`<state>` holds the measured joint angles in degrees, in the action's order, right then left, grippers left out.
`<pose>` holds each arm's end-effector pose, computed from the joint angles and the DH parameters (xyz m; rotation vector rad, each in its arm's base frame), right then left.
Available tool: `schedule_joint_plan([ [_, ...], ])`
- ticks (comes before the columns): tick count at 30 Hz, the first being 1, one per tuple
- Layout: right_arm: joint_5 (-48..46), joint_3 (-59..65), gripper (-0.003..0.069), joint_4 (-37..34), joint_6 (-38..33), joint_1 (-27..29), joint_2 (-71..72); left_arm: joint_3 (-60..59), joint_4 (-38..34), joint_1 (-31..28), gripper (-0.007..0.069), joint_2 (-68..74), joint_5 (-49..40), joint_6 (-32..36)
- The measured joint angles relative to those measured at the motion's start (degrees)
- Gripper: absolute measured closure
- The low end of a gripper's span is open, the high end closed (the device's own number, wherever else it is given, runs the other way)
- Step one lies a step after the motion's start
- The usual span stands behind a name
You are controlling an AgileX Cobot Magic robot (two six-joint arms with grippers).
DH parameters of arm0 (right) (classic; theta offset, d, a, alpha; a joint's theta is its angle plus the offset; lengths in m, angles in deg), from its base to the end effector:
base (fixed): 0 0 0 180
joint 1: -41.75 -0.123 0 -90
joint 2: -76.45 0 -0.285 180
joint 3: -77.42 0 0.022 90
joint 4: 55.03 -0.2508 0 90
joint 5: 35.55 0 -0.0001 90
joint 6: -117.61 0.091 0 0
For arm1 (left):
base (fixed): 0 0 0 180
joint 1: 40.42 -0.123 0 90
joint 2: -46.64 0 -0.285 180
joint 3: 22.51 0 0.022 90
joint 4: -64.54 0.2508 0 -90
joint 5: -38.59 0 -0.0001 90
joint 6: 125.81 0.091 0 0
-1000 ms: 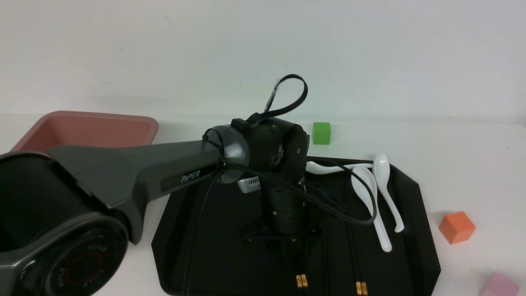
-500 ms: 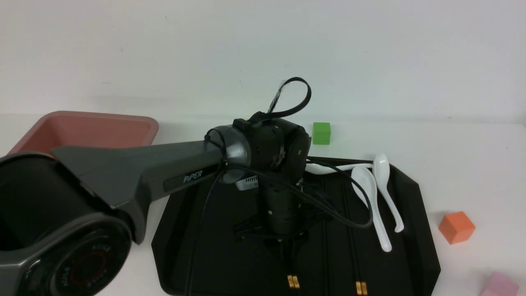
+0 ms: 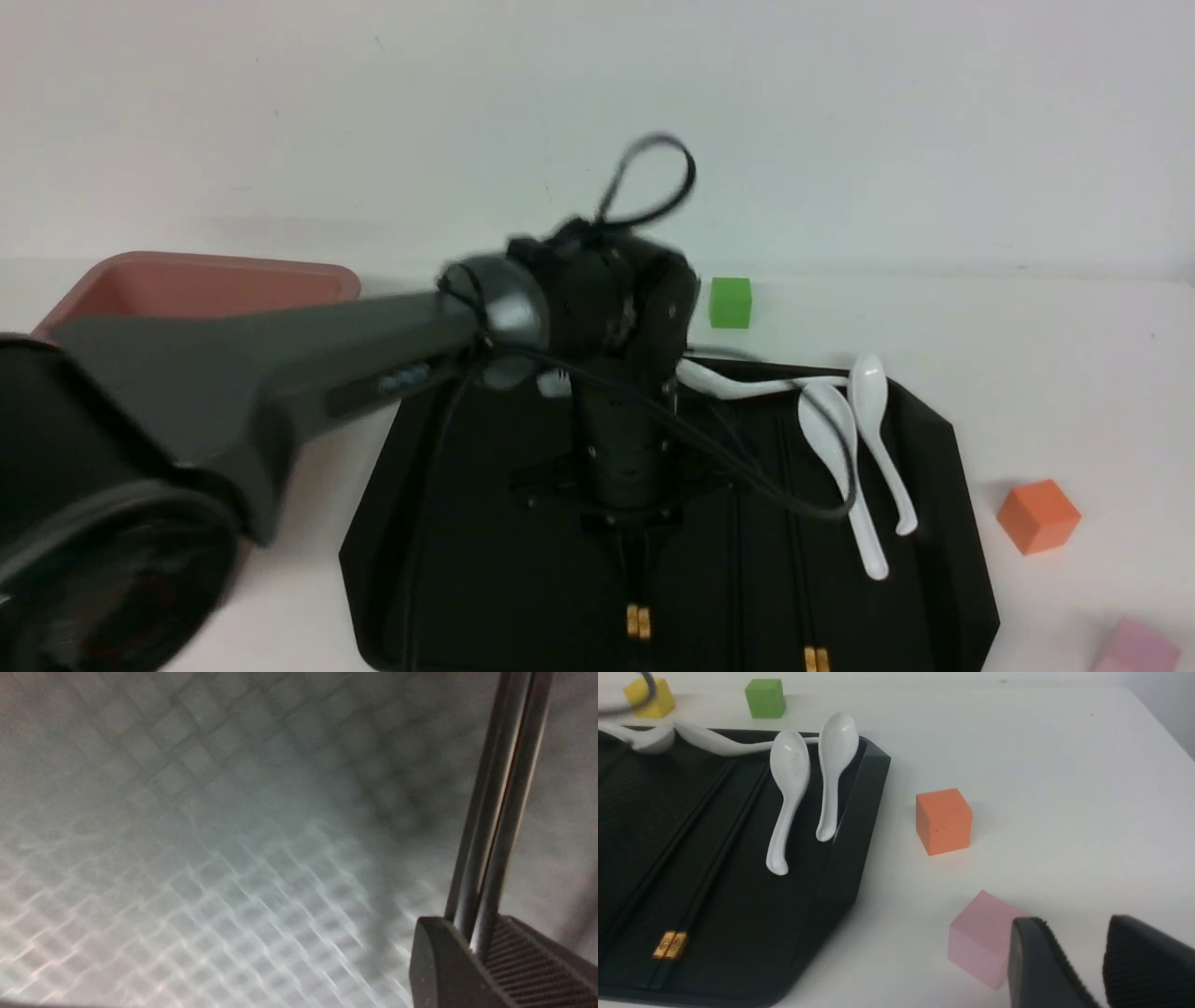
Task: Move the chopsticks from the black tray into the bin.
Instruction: Use the left arm to grab a pair of chopsticks, then use the left arm to put the chopsticks into the lunch box
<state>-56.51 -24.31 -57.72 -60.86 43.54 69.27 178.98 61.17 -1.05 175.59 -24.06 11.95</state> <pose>0.0528 -0.0001 0.1747 0.0828 1.8552 0.0429 0.3376 -0.2831 0.2008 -0.1102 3.0356 -0.2345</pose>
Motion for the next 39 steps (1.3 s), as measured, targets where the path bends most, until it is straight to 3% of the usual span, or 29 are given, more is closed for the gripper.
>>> schedule_joint_plan([
  [5, 0.00, 0.00, 0.0419, 0.00, 0.11, 0.00, 0.00, 0.00, 0.80, -0.06, 0.0512, -8.70, -2.10, 3.82],
  [10, 0.00, 0.00, 0.0419, 0.00, 0.23, 0.00, 0.00, 0.00, 7.69, -1.41, 0.0512, -16.51, -7.19, 6.49],
  [13, 0.00, 0.00, 0.0419, 0.00, 0.36, 0.00, 0.00, -1.36, 13.48, -5.50, 0.0512, -22.04, -7.53, 8.71],
  [16, 0.00, 0.00, 0.0419, 0.00, 0.41, 0.00, 0.00, -6.43, 14.78, -11.45, 0.0512, -26.58, -7.59, 9.81],
  [17, 0.00, 0.00, 0.0419, 0.00, 0.41, 0.00, 0.00, -6.84, 14.78, -11.45, 0.0512, -26.58, -7.59, 9.89],
  [23, 0.00, 0.00, 0.0419, 0.00, 0.41, 0.00, 0.00, -18.18, 12.96, -26.68, 0.0512, -27.71, -7.68, 12.73],
  [28, 0.00, 0.00, 0.0419, 0.00, 0.41, 0.00, 0.00, -20.29, 9.63, -35.80, 0.0512, -25.83, -2.35, 14.06],
  [39, 0.00, 0.00, 0.0419, 0.00, 0.44, 0.00, 0.00, -20.41, 11.58, -38.80, 0.0512, -19.43, 6.12, 14.24],
])
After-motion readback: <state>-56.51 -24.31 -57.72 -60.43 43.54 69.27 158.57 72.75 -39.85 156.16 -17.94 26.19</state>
